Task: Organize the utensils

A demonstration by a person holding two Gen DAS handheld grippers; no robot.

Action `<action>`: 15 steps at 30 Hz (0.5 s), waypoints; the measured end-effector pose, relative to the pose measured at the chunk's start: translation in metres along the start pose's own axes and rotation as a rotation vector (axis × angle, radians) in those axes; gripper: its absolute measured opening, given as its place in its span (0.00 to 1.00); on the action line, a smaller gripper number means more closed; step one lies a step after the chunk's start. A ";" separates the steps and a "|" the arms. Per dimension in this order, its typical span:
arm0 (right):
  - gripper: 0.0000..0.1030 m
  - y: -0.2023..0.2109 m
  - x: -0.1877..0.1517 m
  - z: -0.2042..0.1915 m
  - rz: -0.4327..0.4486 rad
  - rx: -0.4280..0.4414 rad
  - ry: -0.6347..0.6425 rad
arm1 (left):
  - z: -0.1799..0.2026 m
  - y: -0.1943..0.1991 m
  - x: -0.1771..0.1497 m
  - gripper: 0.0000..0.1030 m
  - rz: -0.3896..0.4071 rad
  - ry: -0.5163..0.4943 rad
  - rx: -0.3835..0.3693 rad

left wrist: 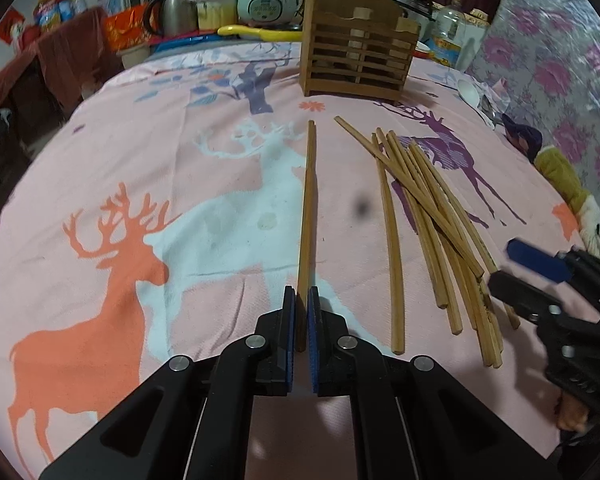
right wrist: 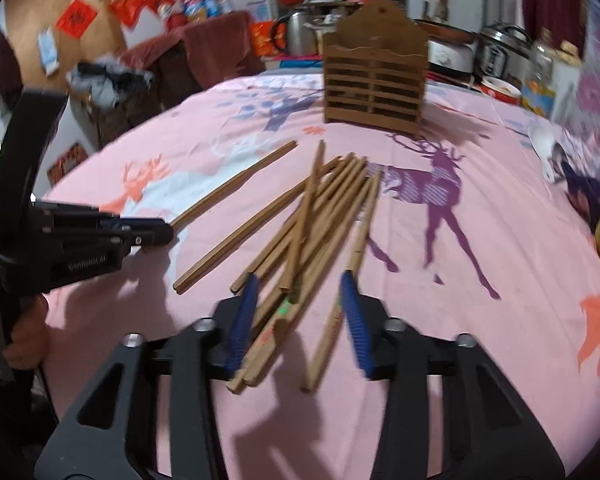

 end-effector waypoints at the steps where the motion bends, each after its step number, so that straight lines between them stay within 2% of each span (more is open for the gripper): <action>1: 0.23 -0.003 0.001 -0.002 -0.011 -0.002 0.009 | -0.001 -0.001 0.001 0.07 -0.004 0.008 -0.010; 2: 0.21 -0.006 0.001 -0.003 -0.021 -0.003 0.013 | -0.002 -0.002 0.001 0.07 -0.005 0.011 -0.015; 4: 0.07 -0.012 0.001 -0.004 -0.044 0.010 0.014 | -0.003 -0.002 0.001 0.07 -0.006 0.016 -0.021; 11: 0.06 -0.004 -0.001 0.007 -0.003 0.043 -0.047 | -0.003 0.003 0.001 0.06 0.014 0.020 -0.032; 15: 0.06 0.012 0.005 0.010 0.056 -0.002 -0.039 | -0.006 0.010 0.009 0.06 0.025 0.047 -0.065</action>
Point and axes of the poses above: each gripper's, at about its wrist camera, not at the fingertips, and y roughly against the way its jaws point, z to its right, x to its top, the point moved 2 cm from there along -y, roughly the way its jaws point, and after that the axes turned 5 degrees about x, right-handed, at the moved point
